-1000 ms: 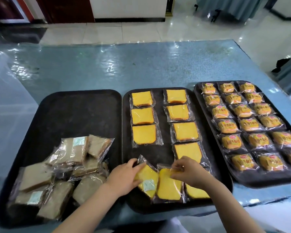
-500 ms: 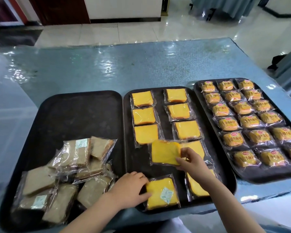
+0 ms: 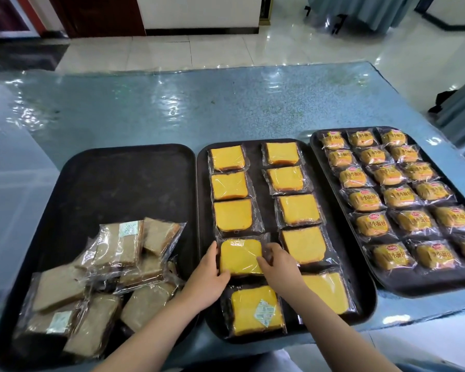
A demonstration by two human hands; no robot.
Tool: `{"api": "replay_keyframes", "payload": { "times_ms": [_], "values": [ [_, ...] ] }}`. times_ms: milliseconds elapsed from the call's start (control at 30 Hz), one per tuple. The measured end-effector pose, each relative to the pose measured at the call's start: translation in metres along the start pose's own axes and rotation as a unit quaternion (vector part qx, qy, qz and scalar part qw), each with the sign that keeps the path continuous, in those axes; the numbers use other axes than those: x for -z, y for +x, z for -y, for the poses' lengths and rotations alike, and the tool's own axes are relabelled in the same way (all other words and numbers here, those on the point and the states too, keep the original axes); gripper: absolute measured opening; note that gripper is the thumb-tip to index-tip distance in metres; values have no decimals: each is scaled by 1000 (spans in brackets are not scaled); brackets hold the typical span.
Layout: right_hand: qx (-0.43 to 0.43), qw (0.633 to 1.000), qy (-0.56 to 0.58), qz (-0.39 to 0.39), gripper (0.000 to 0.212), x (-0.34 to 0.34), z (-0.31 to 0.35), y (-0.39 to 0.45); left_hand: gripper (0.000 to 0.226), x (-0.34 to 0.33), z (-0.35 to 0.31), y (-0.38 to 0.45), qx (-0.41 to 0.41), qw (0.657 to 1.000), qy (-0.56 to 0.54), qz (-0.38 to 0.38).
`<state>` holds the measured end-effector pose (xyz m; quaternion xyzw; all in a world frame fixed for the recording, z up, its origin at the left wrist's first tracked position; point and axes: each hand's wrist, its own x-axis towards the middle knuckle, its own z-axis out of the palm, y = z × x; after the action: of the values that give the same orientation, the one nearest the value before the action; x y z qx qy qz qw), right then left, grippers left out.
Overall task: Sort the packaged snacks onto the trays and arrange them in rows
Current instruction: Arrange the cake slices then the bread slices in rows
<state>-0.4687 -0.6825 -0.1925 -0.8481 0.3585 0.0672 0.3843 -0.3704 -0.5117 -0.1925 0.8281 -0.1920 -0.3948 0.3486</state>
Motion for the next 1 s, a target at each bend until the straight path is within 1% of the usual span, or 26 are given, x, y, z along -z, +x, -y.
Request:
{"api": "replay_keyframes", "payload": {
  "times_ms": [33, 100, 133, 200, 267, 300, 400, 500, 567, 667, 733, 800, 867, 933, 1000],
  "values": [
    [-10, 1000, 12, -13, 33, -1, 2, 1, 80, 0, -1, 1, -4, 1000, 2, -4],
    [-24, 999, 34, -33, 35, -3, 5, 5, 77, -1, -3, 2, -17, 1000, 22, -8],
    [-28, 998, 34, -40, 34, -3, 5, 6, 74, -2, -4, 2, -24, 999, 40, -6],
    [-24, 999, 13, -41, 24, -4, 6, 9, 71, -3, -4, 2, -31, 996, 83, -3],
    [2, 999, -28, -27, 14, -4, 3, 9, 69, -4, -3, 0, -40, 992, 117, -11],
    [19, 998, -47, -21, 13, -3, 2, 8, 69, -3, -3, -2, -49, 990, 133, -19],
    [74, 993, -89, -16, 24, 0, -7, 1, 64, -2, 1, -10, -107, 976, 181, -54],
    [108, 991, -82, -16, 25, 8, -13, -14, 47, 0, 8, -16, -187, 956, 211, -83],
    [111, 991, -71, -1, 23, 12, -18, -27, 37, -1, 10, -23, -219, 950, 213, -67],
    [109, 988, -103, 35, 25, 15, -29, -44, 33, -5, 15, -31, -240, 944, 225, -9],
    [111, 985, -117, 65, 31, 16, -34, -55, 37, -8, 19, -35, -243, 935, 254, 38],
    [123, 980, -123, 96, 40, 15, -40, -65, 48, -11, 24, -38, -237, 925, 286, 76],
    [141, 974, -131, 117, 50, 12, -45, -74, 66, -14, 27, -43, -223, 919, 312, 97],
    [148, 967, -148, 145, 66, 9, -51, -80, 86, -19, 30, -48, -207, 912, 339, 107],
    [147, 959, -166, 178, 81, 8, -56, -85, 99, -25, 33, -54, -190, 904, 366, 113]
  ]
}}
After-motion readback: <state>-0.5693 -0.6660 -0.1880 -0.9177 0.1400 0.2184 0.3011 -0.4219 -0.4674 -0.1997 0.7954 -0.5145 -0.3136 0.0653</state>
